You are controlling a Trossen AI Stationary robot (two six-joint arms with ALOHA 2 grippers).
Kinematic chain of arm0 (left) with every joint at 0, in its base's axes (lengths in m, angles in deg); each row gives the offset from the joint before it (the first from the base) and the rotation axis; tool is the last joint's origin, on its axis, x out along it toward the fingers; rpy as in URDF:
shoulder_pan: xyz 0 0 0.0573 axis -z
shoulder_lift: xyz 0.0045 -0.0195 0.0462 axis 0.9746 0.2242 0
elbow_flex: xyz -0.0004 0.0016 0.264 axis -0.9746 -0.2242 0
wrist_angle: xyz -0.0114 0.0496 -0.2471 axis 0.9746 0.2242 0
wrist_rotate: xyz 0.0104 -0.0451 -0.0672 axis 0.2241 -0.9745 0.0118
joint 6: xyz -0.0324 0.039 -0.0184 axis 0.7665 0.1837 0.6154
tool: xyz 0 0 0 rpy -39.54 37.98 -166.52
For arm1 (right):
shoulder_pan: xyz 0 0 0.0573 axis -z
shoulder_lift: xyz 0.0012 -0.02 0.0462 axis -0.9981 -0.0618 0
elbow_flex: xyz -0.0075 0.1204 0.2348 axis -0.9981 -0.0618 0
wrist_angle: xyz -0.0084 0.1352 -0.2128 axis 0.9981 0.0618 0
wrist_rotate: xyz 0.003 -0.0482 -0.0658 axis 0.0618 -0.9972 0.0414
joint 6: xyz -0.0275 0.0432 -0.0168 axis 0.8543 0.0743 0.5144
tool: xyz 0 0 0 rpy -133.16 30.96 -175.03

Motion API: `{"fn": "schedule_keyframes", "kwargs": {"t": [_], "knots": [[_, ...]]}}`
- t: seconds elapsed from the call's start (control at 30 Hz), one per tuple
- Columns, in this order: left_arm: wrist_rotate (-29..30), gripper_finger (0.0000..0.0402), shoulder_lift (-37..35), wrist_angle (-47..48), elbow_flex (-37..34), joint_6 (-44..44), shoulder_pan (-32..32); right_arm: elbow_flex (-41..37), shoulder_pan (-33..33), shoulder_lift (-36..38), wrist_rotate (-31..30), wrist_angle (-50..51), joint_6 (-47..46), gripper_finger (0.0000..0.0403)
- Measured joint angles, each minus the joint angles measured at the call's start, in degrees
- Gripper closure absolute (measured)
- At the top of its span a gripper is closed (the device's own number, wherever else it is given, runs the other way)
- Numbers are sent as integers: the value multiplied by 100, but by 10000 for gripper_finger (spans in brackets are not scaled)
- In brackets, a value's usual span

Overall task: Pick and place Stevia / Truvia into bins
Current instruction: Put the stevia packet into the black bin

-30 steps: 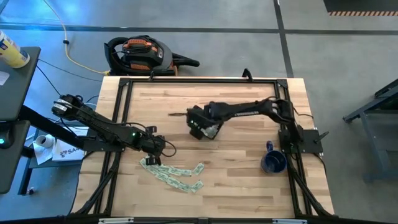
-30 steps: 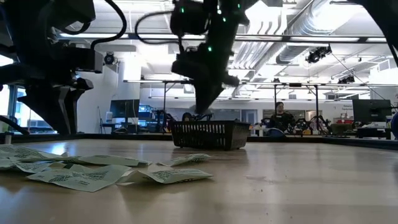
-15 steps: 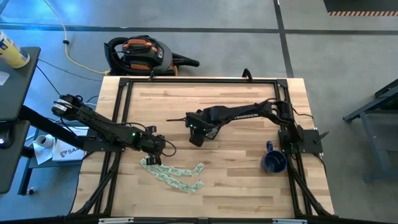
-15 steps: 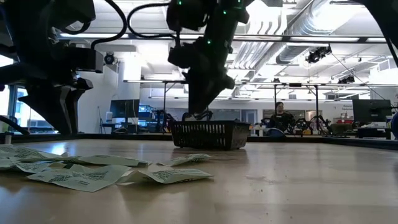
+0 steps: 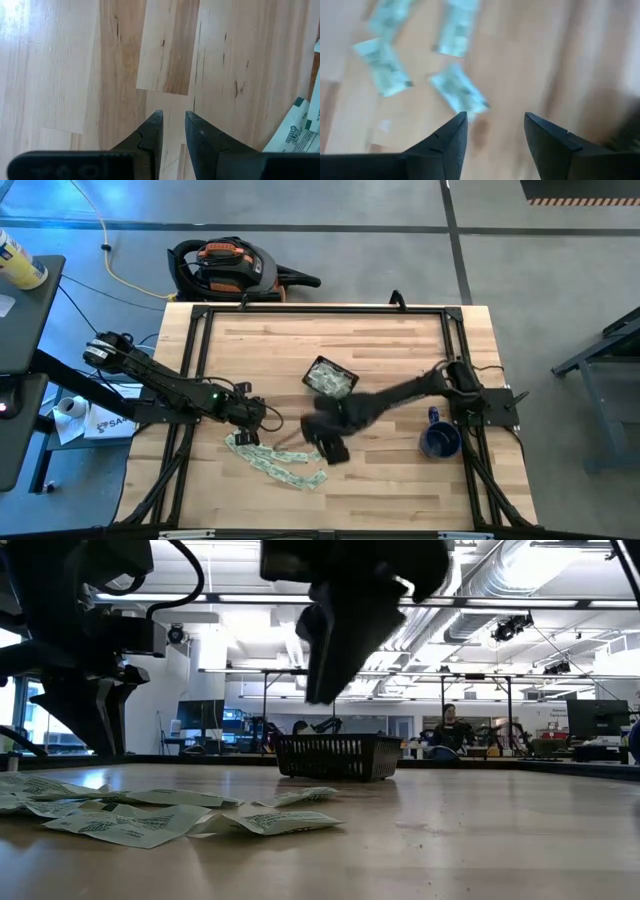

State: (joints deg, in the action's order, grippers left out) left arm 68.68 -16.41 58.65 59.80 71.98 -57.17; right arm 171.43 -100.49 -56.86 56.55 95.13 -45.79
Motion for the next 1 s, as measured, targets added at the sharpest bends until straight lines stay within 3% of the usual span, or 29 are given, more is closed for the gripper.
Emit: {"fn": "schedule_keyframes", "kwargs": {"t": [0.23,0.7,1.0], "knots": [[-1,286,0,-4,0,0,1,-682,-440,-57,-70,-1901,463,214],[-3,286,4,47,0,1,1,-900,-200,-406,134,-2073,254,214],[-7,286,4,101,2,44,2,-890,-173,-525,142,-1558,-502,237]]}}
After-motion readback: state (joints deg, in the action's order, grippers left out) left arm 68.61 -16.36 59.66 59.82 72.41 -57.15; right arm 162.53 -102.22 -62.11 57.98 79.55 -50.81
